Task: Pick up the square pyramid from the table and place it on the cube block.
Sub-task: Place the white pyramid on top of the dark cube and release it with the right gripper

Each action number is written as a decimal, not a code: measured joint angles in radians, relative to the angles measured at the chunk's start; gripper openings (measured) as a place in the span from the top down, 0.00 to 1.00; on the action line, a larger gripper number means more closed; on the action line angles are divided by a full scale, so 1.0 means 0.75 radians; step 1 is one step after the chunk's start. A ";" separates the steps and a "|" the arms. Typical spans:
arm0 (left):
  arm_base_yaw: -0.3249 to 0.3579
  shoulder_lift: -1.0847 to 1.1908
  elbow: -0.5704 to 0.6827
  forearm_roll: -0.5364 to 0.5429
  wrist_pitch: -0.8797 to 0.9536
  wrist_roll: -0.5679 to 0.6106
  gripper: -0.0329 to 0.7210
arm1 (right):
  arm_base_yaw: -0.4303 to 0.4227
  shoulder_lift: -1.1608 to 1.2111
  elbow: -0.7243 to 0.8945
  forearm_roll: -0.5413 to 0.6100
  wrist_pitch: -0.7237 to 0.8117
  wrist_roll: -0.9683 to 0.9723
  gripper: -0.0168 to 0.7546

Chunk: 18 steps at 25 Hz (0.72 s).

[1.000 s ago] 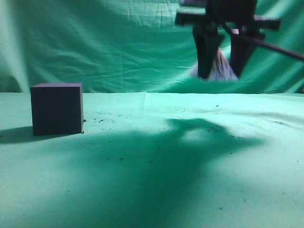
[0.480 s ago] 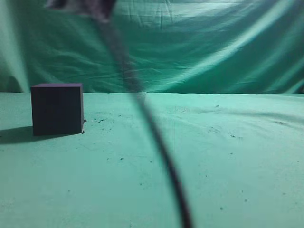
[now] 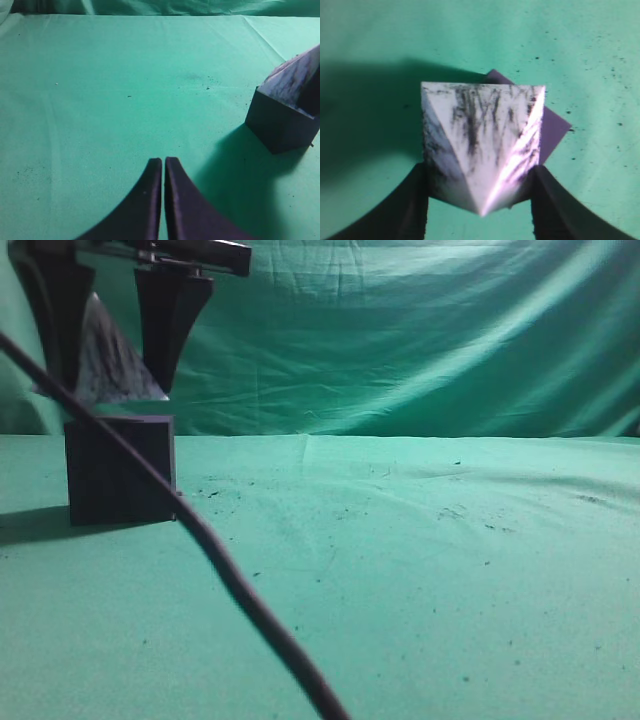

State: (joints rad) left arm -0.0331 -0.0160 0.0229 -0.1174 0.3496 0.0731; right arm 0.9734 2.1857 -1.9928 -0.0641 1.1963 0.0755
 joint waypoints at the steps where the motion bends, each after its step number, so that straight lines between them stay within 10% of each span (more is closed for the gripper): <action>1: 0.000 0.000 0.000 0.000 0.000 0.000 0.96 | 0.000 0.006 0.000 -0.021 0.000 0.000 0.48; 10: 0.000 0.000 0.000 0.000 0.000 0.000 0.96 | 0.000 0.037 -0.005 -0.061 0.001 0.026 0.48; 15: 0.000 0.000 0.000 0.000 0.000 0.000 0.96 | 0.000 0.031 -0.026 -0.061 0.025 0.028 0.14; 18: 0.000 0.000 0.000 0.000 0.000 0.000 0.96 | 0.000 -0.011 -0.103 -0.064 0.053 0.028 0.14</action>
State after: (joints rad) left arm -0.0331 -0.0160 0.0229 -0.1174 0.3496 0.0731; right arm 0.9734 2.1775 -2.0703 -0.1123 1.2359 0.0963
